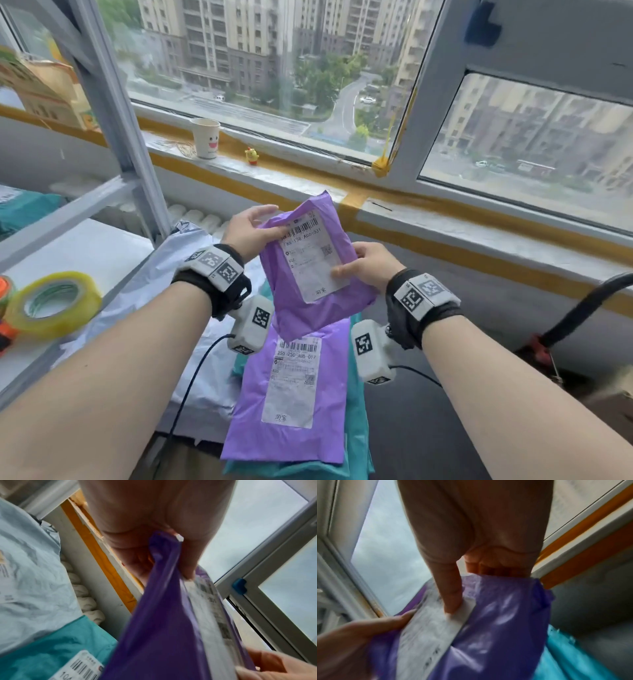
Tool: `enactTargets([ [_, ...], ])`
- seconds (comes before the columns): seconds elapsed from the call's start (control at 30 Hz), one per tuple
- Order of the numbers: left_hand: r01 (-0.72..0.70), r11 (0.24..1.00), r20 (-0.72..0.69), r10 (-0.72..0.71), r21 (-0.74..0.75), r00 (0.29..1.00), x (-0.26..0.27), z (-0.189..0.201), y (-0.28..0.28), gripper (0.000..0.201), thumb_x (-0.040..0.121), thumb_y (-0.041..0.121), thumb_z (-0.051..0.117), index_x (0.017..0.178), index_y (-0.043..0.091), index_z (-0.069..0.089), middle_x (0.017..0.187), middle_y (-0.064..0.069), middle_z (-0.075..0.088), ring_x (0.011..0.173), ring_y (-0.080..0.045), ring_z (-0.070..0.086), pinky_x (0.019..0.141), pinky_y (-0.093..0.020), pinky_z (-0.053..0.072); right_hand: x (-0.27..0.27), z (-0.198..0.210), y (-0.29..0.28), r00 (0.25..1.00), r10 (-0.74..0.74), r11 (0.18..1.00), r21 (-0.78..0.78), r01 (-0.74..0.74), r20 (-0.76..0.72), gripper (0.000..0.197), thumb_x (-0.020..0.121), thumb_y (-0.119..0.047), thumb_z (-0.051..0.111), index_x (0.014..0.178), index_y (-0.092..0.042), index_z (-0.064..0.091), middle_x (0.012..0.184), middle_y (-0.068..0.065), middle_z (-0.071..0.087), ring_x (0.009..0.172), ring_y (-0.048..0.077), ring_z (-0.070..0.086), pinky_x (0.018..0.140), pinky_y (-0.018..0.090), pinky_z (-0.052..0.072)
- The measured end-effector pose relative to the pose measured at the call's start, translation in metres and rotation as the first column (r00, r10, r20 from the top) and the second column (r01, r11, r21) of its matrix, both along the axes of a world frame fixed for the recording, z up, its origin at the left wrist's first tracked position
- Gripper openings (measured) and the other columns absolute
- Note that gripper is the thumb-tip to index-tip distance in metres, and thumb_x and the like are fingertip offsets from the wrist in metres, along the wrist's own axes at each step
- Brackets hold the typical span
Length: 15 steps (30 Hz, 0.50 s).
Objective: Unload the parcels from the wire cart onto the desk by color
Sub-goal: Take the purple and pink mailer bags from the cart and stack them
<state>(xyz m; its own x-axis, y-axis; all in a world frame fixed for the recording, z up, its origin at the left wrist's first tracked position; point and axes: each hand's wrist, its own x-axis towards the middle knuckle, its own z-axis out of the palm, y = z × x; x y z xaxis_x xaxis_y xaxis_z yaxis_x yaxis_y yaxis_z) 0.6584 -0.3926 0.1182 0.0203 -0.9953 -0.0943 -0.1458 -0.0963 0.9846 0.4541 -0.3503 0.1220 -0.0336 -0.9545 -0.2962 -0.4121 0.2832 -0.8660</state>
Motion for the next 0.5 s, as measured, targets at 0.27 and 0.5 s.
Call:
enactTargets([
  [0.27,0.013,0.974,0.126,-0.043,0.225,0.991,0.041,-0.042,-0.007,0.04,0.089,0.021,0.062,0.122,-0.002,0.057,0.114,-0.013,0.063,0.091,-0.026,0.064,0.082,-0.029,0.053,0.077,-0.03,-0.033,0.895,-0.207,0.977,0.136,0.166,0.394,0.033,0.084,0.014,0.056,0.117,0.01,0.057,0.12,0.023,0.06,0.097,0.029,0.059,0.09,0.044,0.051],
  [0.5,-0.047,0.981,0.454,-0.044,0.188,0.89,0.089,-0.067,-0.012,0.031,0.087,0.013,0.064,0.117,0.004,0.061,0.11,-0.011,0.065,0.098,-0.026,0.06,0.088,-0.032,0.047,0.118,-0.062,-0.043,0.995,-0.049,0.947,0.321,0.018,0.089,0.013,0.08,-0.003,0.07,0.077,-0.011,0.06,0.092,0.009,0.064,0.082,0.024,0.062,0.081,0.039,0.056],
])
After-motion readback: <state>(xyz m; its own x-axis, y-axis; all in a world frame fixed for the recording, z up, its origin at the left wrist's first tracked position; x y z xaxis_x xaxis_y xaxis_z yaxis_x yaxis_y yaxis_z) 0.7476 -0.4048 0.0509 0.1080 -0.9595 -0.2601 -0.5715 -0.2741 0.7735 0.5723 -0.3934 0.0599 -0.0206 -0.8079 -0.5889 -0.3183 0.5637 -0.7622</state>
